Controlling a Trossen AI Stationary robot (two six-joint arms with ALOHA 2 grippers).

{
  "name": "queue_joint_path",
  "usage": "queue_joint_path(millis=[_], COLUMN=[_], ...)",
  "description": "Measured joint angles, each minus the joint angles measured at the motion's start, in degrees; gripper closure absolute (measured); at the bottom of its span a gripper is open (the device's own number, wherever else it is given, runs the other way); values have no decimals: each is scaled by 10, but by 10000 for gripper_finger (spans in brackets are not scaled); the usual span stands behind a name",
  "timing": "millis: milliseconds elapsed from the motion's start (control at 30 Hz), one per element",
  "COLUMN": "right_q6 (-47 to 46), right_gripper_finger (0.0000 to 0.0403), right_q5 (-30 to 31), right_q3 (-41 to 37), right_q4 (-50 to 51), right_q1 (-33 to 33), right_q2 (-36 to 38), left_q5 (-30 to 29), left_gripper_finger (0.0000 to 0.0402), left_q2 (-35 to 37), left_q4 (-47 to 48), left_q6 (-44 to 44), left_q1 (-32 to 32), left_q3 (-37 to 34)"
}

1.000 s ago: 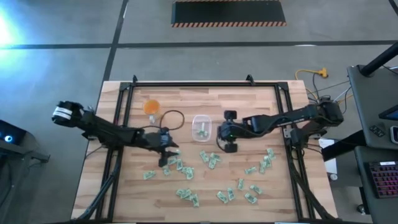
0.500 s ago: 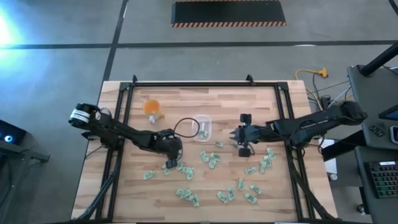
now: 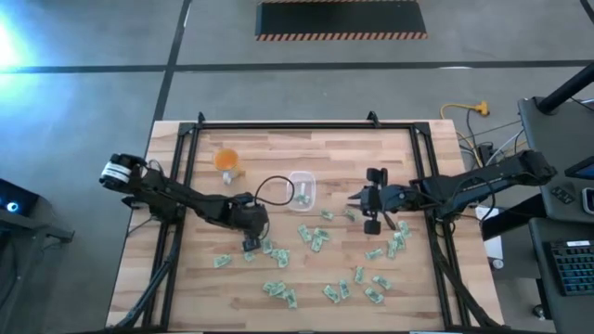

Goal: Pick and place Stevia / Truvia into bins
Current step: Put the stevia packet into the bin

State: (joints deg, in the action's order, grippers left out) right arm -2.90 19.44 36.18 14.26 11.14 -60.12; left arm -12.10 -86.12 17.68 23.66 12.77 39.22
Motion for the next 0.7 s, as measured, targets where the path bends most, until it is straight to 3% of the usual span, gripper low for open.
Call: queue_joint_path(millis=[300, 500, 700], right_q6=[1, 4, 3], right_gripper_finger=[331, 332, 339], right_q5=[0, 0, 1], right_q3=[0, 0, -6], right_q4=[0, 0, 1], right_q1=[0, 0, 0], right_q2=[0, 0, 0], left_q5=[0, -11, -84], left_gripper_finger=[388, 392, 400], left_q2=[-1, -1, -1], left_q4=[-7, -42, -118], left_q6=[-16, -67, -200], left_q1=[1, 1, 1], left_q3=[1, 24, 63])
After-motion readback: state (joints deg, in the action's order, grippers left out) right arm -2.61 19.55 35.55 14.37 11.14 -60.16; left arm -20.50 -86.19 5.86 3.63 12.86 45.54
